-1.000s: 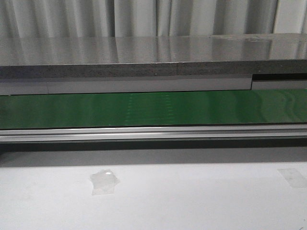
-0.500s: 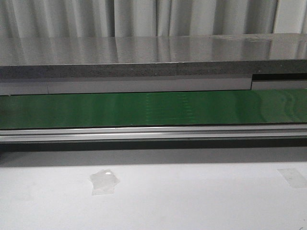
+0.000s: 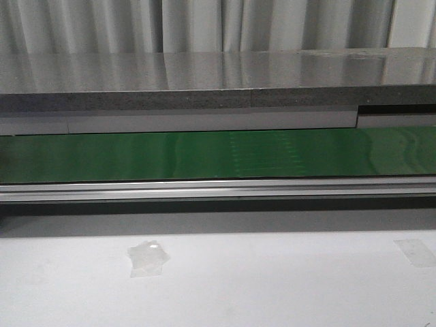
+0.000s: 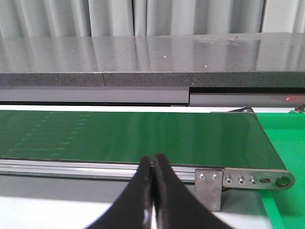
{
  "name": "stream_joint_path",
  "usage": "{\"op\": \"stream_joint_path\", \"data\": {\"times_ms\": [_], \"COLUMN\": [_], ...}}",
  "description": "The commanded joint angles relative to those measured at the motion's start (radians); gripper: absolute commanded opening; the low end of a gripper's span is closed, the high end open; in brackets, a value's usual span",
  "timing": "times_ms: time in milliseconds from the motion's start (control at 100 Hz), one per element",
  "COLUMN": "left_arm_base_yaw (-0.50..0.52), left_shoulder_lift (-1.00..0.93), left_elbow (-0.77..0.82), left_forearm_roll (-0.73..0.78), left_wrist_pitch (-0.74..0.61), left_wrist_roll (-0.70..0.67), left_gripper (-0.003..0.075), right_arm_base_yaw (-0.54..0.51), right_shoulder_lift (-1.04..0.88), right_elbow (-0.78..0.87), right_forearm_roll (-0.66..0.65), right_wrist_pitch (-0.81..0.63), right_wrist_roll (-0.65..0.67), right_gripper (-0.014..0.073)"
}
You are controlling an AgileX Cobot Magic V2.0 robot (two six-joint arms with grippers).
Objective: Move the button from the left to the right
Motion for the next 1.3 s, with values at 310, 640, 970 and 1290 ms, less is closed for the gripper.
{"op": "stream_joint_path", "data": {"times_ms": [310,640,970,1290], "left_arm_base_yaw": [-0.006,-0.074,-0.233,-0.241], "left_shoulder_lift": [-0.162,-0.332,-0.602,-0.950], "left_elbow": [-0.025,-0.017,0.214,0.541], "left_forearm_roll": [-0.186,-0.216,-0.185,-0.182], "left_wrist_pitch": [0.002,-0.056,-0.310,-0.558], "left_wrist_roll": [0.116,0.148,0.154,0.154], "left_gripper": [0.0516,0.0516,0.0515,0.0515], "right_arm_base_yaw": [0.003,0.003,0.003,0.003], "right_shoulder_lift": [-0.019,-0.019,-0.019,-0.019], "right_elbow": [-0.016,-0.016,-0.016,-0.016], "right_forearm_roll": [-0.006,-0.006,-0.006,-0.006], "right_wrist_pitch": [-0.081,-0.081,-0.081,-0.081], "right_wrist_roll": [-0.005,-0.005,-0.005,-0.005], "right_gripper": [-0.0068,-0.0068,-0.0068,-0.0068]}}
